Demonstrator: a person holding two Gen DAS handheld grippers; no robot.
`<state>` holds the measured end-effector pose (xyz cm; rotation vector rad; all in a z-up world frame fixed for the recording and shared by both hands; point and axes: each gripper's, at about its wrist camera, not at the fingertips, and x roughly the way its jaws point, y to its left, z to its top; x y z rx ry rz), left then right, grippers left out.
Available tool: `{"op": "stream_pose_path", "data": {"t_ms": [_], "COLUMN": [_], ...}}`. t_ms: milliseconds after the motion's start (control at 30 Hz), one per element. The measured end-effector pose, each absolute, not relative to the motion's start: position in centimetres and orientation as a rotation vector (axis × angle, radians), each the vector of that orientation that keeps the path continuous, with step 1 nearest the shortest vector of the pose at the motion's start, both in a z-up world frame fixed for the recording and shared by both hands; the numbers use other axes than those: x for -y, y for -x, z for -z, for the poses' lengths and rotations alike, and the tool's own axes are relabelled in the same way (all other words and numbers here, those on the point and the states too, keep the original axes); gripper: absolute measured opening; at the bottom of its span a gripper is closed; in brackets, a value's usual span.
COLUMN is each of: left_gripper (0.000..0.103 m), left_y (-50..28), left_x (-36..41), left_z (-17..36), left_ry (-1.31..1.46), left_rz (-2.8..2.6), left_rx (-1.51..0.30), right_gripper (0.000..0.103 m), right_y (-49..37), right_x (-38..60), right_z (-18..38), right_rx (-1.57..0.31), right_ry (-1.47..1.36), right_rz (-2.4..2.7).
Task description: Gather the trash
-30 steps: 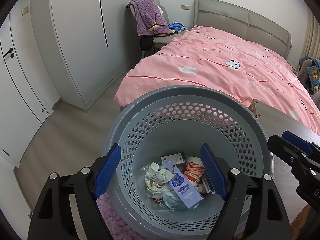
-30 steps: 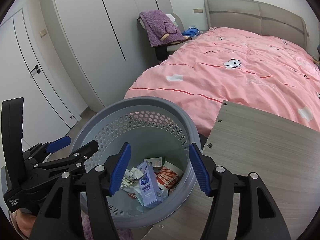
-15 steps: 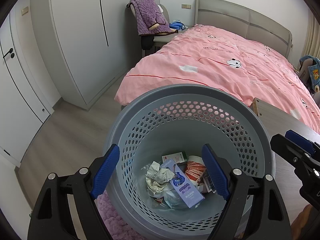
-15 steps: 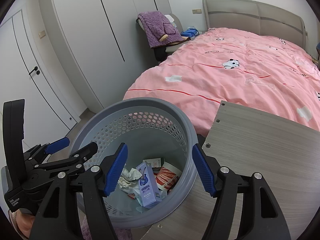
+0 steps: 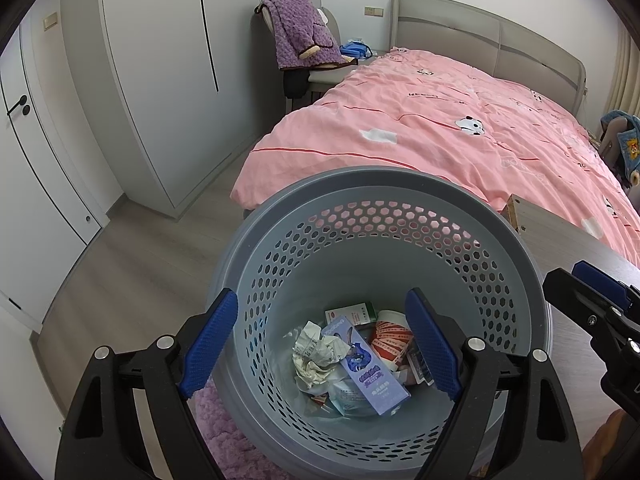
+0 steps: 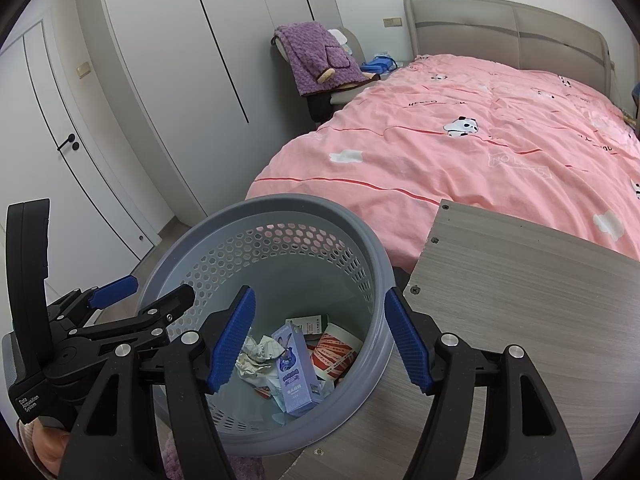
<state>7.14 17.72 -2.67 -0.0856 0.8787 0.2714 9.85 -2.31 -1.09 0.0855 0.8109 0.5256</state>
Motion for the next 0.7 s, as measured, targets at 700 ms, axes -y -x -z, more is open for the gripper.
{"op": "stream_pose_path", "data": {"t_ms": [700], "left_gripper": [0.082], "left_y": [-6.84], "left_x": [-17.73], "left_z": [2.52], "left_ry": [0.089], "left_rz": [-0.280], "left_rx": [-0.864], "right_gripper": [0.066], "right_y": [-9.81], "right_x": [2.46], "right_z": [1.26], "right_rx": [-0.811], "right_ry": [-0.086], "right_rz": [-0.525]}}
